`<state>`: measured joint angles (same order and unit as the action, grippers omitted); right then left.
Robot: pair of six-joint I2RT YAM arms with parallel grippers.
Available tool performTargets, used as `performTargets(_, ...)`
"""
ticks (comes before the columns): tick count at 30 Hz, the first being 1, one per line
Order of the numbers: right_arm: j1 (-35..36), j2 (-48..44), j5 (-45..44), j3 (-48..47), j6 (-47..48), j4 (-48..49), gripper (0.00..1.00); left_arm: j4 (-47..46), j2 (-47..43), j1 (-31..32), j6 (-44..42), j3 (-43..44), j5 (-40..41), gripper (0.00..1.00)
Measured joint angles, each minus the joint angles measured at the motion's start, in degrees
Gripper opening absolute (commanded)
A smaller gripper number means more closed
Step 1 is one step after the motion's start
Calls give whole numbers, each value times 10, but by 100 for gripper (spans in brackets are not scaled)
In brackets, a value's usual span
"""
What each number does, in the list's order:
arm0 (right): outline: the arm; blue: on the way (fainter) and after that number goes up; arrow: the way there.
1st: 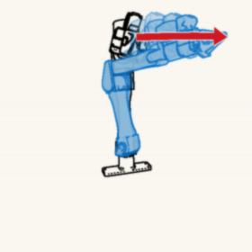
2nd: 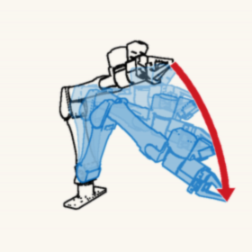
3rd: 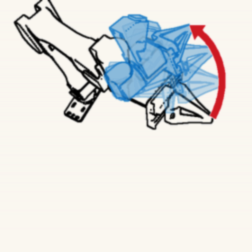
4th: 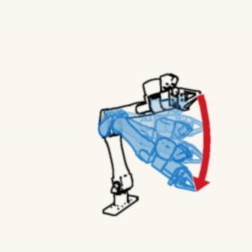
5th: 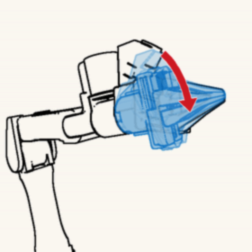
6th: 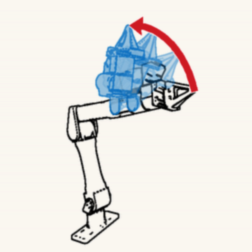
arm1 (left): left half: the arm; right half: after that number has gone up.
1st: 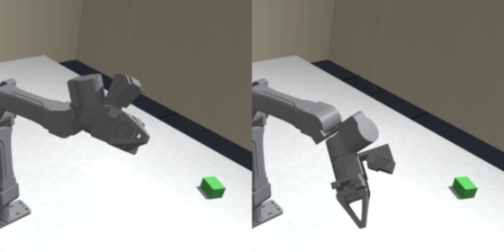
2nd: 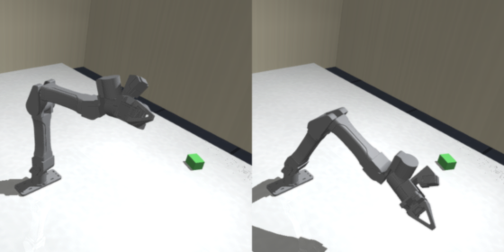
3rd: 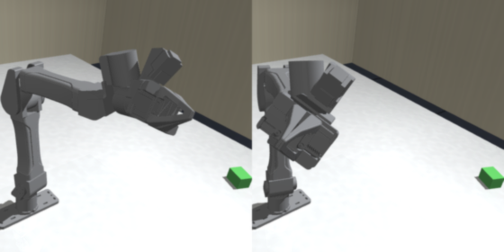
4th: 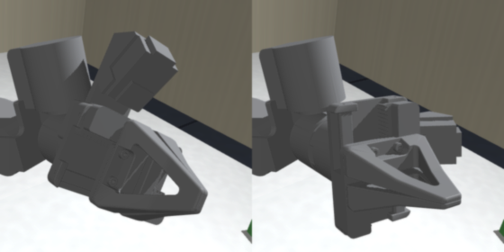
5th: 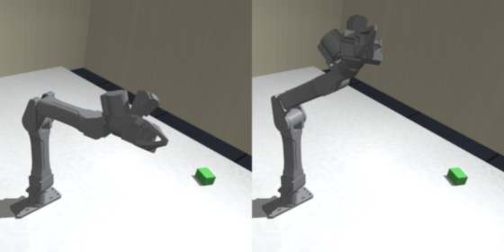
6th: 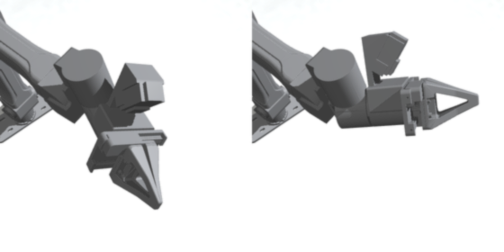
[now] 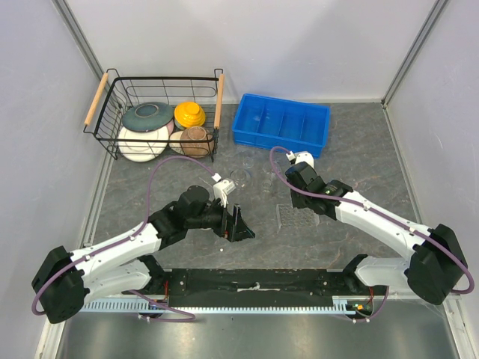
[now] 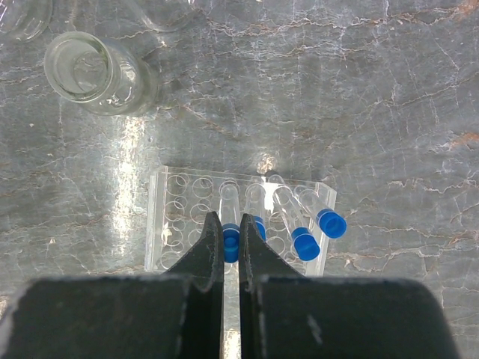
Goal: Organize the chemistry lab equipment
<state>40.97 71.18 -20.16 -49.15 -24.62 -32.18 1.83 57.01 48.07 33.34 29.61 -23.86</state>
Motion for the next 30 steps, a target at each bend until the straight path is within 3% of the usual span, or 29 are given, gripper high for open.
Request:
performTargets(3,0,0,2,0,3,0,2,0,0,0,0,0,0,93)
performTargets(7,0,0,3,0,5,0,19,0,2,0,0,0,0,93)
performTargets(13,0,0,7,0,7,0,28,0,7,0,0,0,0,93)
performTargets(30,0,0,10,0,9,-6,35,0,15,0,0,0,0,93)
